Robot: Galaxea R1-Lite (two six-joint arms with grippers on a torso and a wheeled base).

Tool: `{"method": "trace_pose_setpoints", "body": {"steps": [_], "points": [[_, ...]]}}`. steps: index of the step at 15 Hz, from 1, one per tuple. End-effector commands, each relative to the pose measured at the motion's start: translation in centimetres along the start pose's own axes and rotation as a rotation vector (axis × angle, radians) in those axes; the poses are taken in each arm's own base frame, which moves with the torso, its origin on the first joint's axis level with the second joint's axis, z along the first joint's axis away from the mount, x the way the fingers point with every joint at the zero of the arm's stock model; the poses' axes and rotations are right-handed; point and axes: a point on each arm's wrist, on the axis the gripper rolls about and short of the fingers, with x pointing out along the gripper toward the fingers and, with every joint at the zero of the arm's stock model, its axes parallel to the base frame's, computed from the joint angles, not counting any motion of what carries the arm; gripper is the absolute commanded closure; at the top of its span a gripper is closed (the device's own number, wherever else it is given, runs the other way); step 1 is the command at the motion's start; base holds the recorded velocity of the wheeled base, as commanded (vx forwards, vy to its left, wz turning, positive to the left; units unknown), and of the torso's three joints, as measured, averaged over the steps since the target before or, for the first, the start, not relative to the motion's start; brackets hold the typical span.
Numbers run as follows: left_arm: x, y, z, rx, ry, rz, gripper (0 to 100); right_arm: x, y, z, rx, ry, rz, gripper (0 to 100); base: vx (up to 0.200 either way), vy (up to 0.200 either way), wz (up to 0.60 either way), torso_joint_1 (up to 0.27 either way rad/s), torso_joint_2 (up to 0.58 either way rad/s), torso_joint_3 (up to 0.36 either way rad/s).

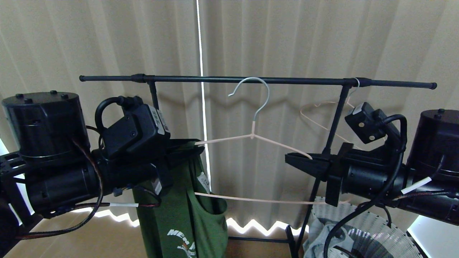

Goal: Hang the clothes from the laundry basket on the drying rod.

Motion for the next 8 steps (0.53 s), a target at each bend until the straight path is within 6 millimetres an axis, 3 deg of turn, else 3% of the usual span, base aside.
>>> {"method": "trace_pose_setpoints", "body": {"steps": [1,5,6,8], "points": [[-0.05,-0.15,-0.21,-0.003,0.008,-0.003,100,0.04,0.00,0.04,0.000,-0.003,0.001,100,0.000,0.000,0.00,0.000,0.00,0.000],[-0.19,-0.20,-0.40,-0.006,0.012,0.001,100,0.03,0.00,-0.08,-0.010,0.005,0.000,100,0.000,0.000,0.00,0.000,0.00,0.000],[-0.24,-0.09,-0.45,-0.006,0.014,0.013,100,0.08,-0.01,-0.04,-0.015,0.003,0.000,0,0.000,0.000,0.00,0.000,0.00,0.000],[-0.35,0.14,-0.58,-0.010,0.035,0.043,100,0.08,-0.05,0.07,-0.021,-0.002,-0.002,0,0.000,0.000,0.00,0.000,0.00,0.000]]}}
